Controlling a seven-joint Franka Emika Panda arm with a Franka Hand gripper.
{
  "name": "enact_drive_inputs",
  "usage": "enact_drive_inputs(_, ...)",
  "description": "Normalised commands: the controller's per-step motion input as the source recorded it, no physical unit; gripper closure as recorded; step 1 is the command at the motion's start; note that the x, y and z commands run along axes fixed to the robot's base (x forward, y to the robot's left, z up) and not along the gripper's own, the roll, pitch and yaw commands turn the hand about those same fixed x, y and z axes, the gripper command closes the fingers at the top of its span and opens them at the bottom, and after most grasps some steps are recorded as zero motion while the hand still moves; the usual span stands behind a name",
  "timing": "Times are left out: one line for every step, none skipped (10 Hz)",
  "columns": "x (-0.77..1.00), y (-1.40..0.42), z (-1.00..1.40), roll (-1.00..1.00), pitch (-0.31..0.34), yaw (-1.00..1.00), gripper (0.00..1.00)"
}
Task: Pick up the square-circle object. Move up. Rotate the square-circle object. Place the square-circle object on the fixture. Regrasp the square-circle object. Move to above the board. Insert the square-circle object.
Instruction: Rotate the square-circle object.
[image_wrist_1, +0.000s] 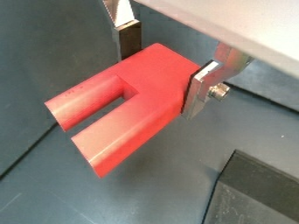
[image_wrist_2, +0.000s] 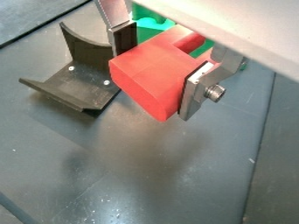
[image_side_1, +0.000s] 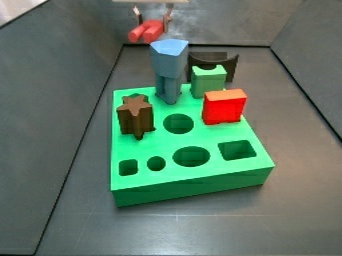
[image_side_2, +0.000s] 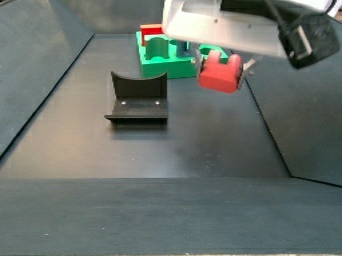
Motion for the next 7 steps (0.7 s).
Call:
enact_drive_inputs(0.00, 0.00, 0.00, 0.00, 0.000, -1.00, 1.00)
enact_drive_inputs(0.01, 0.01, -0.04, 0.00, -0.001, -1.00, 1.00)
enact_drive_inputs(0.01, 0.03, -0.03, 0.00, -0.002, -1.00, 1.00)
enact_drive_inputs(0.01, 0.03, -0.02, 0.00, -0.003, -1.00, 1.00)
enact_drive_inputs(0.01, 0.02, -0.02, 0.00, -0.003, -1.00, 1.00)
enact_drive_inputs(0.01, 0.02, -0.02, 0.00, -0.003, -1.00, 1.00)
enact_drive_inputs(0.01, 0.02, -0.02, 0.00, -0.003, -1.00, 1.00)
